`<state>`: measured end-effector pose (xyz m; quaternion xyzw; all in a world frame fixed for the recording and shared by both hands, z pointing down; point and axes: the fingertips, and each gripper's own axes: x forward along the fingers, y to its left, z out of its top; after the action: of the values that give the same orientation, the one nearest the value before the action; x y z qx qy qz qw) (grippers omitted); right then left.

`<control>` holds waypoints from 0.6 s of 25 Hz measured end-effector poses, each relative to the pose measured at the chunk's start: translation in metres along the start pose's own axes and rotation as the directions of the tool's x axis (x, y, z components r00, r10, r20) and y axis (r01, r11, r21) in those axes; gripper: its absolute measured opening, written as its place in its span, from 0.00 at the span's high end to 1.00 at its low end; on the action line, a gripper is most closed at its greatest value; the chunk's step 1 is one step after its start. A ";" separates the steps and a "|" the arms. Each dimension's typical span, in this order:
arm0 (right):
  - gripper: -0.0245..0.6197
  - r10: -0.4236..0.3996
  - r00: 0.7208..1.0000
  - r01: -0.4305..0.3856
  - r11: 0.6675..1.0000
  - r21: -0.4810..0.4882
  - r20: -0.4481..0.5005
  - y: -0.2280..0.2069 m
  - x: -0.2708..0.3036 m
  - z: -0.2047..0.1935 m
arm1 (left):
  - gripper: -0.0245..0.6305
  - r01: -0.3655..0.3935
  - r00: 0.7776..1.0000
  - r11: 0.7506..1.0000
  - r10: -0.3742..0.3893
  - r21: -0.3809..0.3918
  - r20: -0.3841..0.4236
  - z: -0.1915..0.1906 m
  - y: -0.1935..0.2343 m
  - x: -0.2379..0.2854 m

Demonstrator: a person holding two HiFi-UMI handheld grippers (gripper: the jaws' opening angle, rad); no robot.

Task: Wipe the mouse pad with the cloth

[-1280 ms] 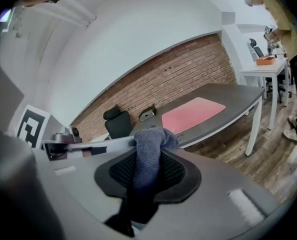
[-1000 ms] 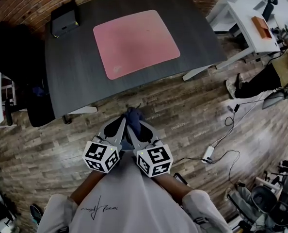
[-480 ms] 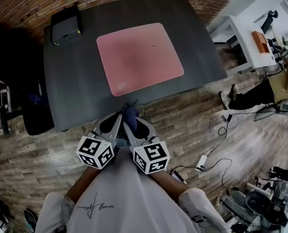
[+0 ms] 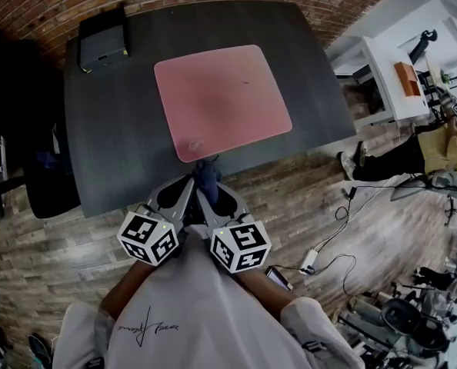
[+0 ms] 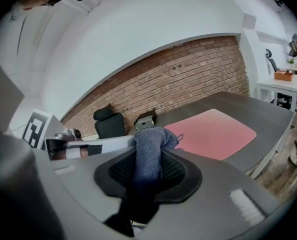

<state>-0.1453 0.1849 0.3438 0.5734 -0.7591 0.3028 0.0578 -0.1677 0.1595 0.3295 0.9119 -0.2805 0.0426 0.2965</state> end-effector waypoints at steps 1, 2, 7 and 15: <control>0.81 0.003 1.000 -0.003 1.000 0.000 -0.004 0.001 0.003 0.001 | 0.94 0.007 1.000 1.000 -0.007 -0.013 0.006 0.001 0.003 0.000; 0.81 0.008 1.000 -0.008 1.000 0.003 -0.007 0.001 0.005 0.001 | 0.94 0.011 1.000 1.000 -0.011 -0.023 0.009 0.002 0.006 0.001; 0.80 0.032 0.999 -0.032 0.999 0.008 -0.011 -0.008 0.014 0.010 | 0.94 -0.002 1.000 1.000 0.002 -0.022 0.008 0.007 0.012 0.013; 0.80 0.056 0.998 -0.056 0.998 0.001 0.014 -0.048 0.025 0.046 | 0.94 -0.019 1.000 1.000 0.019 -0.018 0.012 0.025 0.015 0.062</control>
<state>-0.0983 0.1327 0.3366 0.5539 -0.7751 0.3009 0.0434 -0.1259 0.1055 0.3316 0.9068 -0.2913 0.0372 0.3024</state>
